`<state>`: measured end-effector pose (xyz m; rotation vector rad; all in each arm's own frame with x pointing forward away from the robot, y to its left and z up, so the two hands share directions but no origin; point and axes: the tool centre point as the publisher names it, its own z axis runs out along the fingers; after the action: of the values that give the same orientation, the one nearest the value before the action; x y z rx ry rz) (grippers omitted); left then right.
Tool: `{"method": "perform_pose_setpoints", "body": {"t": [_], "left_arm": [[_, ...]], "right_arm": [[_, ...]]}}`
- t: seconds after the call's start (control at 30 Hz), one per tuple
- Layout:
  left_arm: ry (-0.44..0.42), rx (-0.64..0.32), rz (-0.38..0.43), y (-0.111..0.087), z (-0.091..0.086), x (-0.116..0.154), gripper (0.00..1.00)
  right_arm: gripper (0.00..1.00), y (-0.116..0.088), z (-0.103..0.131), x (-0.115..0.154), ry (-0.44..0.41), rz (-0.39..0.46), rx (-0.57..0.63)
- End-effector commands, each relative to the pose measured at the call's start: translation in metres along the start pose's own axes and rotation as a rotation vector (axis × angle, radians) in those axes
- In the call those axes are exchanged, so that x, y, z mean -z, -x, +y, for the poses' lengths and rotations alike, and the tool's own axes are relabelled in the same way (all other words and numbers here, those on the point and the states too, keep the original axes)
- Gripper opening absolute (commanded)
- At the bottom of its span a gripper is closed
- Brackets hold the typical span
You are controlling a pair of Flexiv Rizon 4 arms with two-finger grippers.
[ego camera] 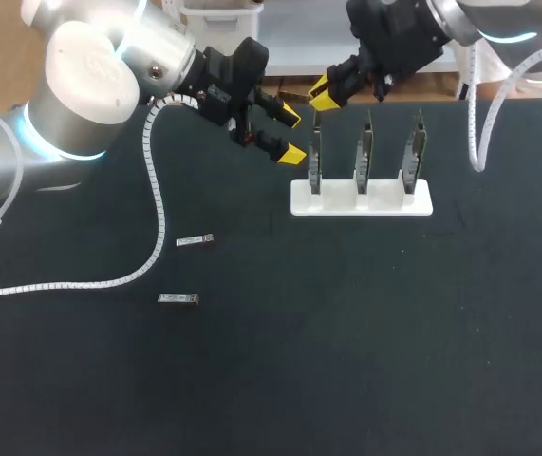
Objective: Pick up the optical module with the left hand, and insert it into the network port with the right hand.
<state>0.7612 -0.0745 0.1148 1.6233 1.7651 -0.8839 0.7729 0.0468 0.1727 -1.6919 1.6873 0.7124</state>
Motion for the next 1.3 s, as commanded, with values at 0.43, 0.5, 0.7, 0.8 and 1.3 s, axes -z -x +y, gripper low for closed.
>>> {"method": "perform_pose_setpoints", "body": {"t": [0.43, 0.5, 0.7, 0.8, 1.3], "left_arm": [[-0.003, 0.001, 0.003, 0.001, 0.001, 0.0, 1.0], [-0.003, 0.001, 0.003, 0.001, 0.001, 0.0, 1.0], [-0.003, 0.001, 0.003, 0.001, 0.001, 0.0, 1.0], [-0.003, 0.001, 0.003, 0.001, 0.001, 0.0, 1.0], [-0.003, 0.001, 0.003, 0.001, 0.001, 0.0, 1.0]], "right_arm": [[0.0, -0.003, 0.003, -0.002, 0.008, 0.013, 0.019], [0.0, -0.003, 0.003, -0.002, 0.009, 0.014, 0.017], [0.0, -0.004, 0.003, -0.002, 0.008, 0.014, 0.015], [0.0, -0.005, 0.003, -0.004, 0.009, 0.016, 0.01], [0.0, -0.012, 0.003, -0.009, 0.002, 0.023, -0.017]]}}
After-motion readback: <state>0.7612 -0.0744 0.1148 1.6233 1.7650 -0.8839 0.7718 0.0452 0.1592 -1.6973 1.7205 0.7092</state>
